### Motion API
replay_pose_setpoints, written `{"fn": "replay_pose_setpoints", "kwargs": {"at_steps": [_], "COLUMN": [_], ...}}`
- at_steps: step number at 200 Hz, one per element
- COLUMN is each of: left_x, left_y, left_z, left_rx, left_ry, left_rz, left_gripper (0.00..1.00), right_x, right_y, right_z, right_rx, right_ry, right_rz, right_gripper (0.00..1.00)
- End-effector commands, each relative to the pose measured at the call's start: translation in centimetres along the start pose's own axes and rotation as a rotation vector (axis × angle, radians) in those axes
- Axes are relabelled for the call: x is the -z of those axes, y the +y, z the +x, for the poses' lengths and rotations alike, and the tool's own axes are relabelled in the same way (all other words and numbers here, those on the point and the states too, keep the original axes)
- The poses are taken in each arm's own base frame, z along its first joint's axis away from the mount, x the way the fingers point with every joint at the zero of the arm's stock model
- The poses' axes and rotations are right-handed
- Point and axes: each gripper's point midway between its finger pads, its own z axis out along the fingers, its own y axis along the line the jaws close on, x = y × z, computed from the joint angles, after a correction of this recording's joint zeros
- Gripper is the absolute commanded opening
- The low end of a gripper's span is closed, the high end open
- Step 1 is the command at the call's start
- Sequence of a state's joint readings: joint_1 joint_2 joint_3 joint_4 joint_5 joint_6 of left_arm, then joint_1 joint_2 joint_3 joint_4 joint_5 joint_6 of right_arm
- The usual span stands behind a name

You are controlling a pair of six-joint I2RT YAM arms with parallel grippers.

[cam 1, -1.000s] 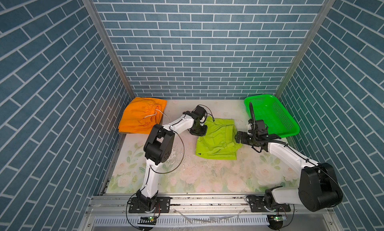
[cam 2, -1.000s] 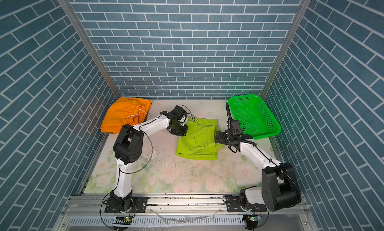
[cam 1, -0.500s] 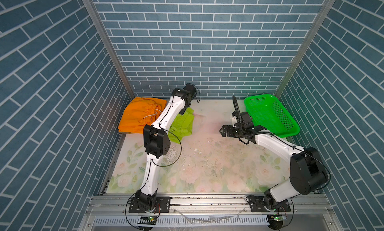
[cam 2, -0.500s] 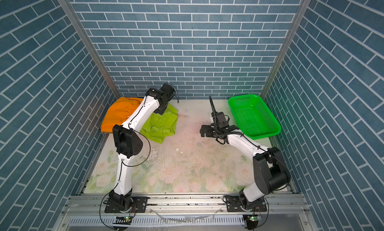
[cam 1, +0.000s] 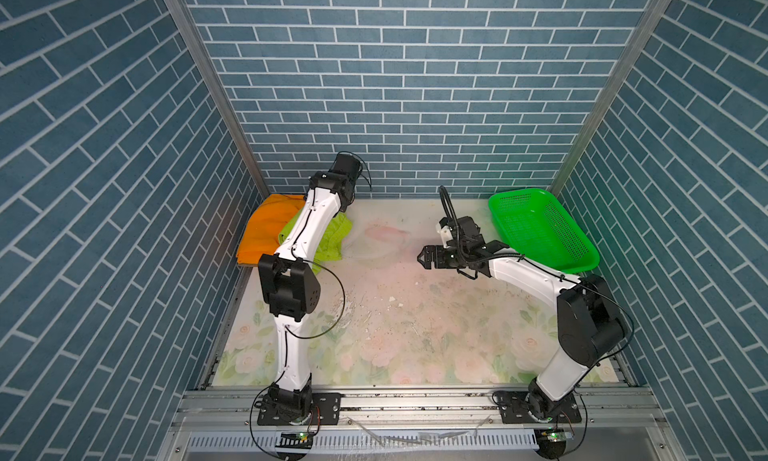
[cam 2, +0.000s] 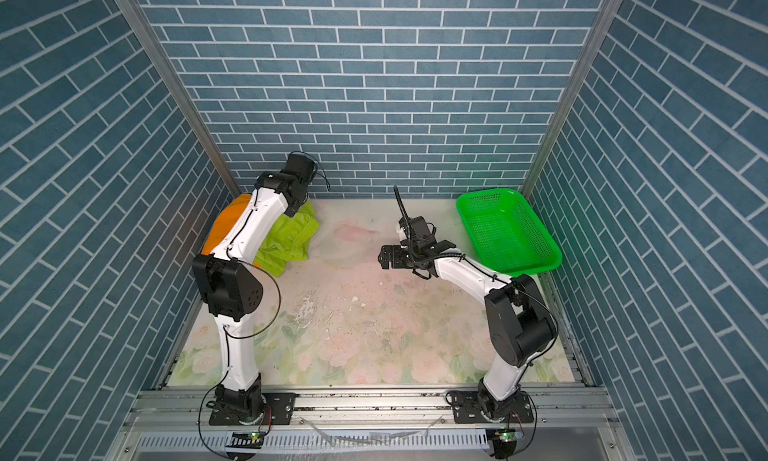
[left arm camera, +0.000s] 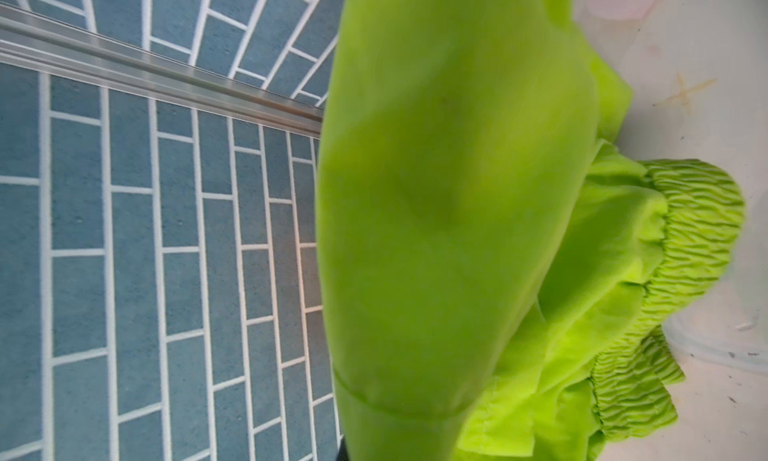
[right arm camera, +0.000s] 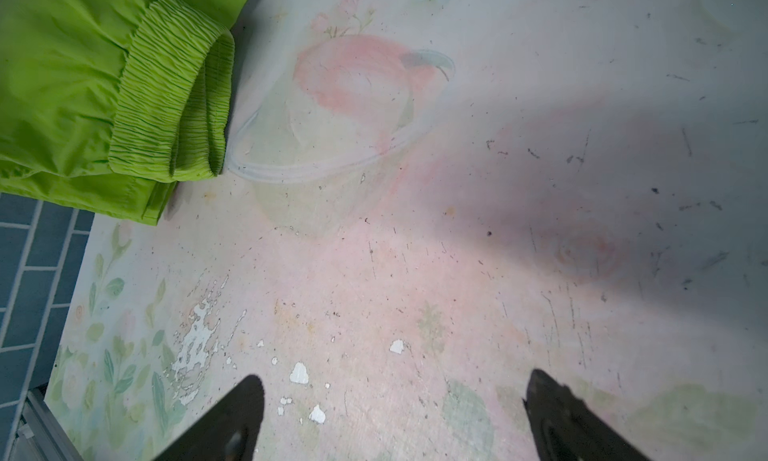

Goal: Fold and stack the shorts
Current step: 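Carry the folded shorts onto the orange stack with the left gripper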

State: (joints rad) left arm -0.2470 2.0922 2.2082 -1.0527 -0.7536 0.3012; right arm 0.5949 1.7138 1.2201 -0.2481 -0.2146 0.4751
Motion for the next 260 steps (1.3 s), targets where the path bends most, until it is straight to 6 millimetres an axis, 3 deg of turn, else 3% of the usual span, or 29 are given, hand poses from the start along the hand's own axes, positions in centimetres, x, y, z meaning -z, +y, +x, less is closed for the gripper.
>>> {"fn": "replay_pose_setpoints", "kwargs": {"at_steps": [1, 43, 104, 148, 172, 175, 182, 186, 191, 209, 235, 260], "left_x": [1.1, -0.9, -7.9, -14.6, -18.7, -19.1, -20.0, -20.5, -20.9, -20.7, -17.5, -12.2], "left_y": [4.3, 7.0, 11.8, 11.6, 9.6, 9.4, 9.1, 8.8, 8.7, 9.1, 11.3, 13.6], "left_z": [-1.1, -0.3, 2.3, 2.7, 4.1, 4.4, 5.0, 5.3, 5.7, 6.4, 5.8, 4.3], "left_rx": [0.094, 0.160, 0.236, 0.225, 0.217, 0.217, 0.224, 0.230, 0.236, 0.263, 0.376, 0.509], "left_ry": [-0.075, -0.108, -0.145, -0.110, -0.017, -0.002, 0.030, 0.046, 0.066, 0.116, 0.084, -0.033], "left_rz": [-0.036, 0.035, 0.061, -0.007, 0.000, -0.004, -0.018, -0.020, -0.022, -0.034, -0.018, 0.043], "left_gripper": [0.00, 0.00, 0.00, 0.00, 0.00, 0.05, 0.28, 0.50, 0.67, 0.98, 1.00, 1.00], "right_x": [-0.2, -0.8, -1.4, -0.1, 1.8, 2.0, 2.6, 2.9, 3.3, 4.7, 7.7, 12.2], "right_y": [1.0, 1.0, 0.7, -0.2, -1.1, -1.2, -1.5, -1.7, -1.8, -2.5, -5.3, -11.0], "right_z": [-0.8, -1.0, -0.6, 0.9, 1.2, 1.3, 1.4, 1.4, 1.4, 1.6, 1.6, 0.7], "right_rx": [-0.023, -0.015, -0.010, 0.002, 0.003, 0.001, -0.002, -0.005, -0.008, -0.011, 0.005, -0.057], "right_ry": [0.001, 0.023, 0.074, 0.081, 0.048, 0.044, 0.037, 0.031, 0.027, 0.012, -0.038, -0.147], "right_rz": [-0.028, -0.021, -0.004, 0.023, 0.045, 0.048, 0.050, 0.051, 0.050, 0.062, 0.155, 0.345], "right_gripper": [0.98, 0.99, 0.99, 0.98, 0.98, 0.98, 0.98, 0.98, 0.98, 0.98, 0.98, 0.99]}}
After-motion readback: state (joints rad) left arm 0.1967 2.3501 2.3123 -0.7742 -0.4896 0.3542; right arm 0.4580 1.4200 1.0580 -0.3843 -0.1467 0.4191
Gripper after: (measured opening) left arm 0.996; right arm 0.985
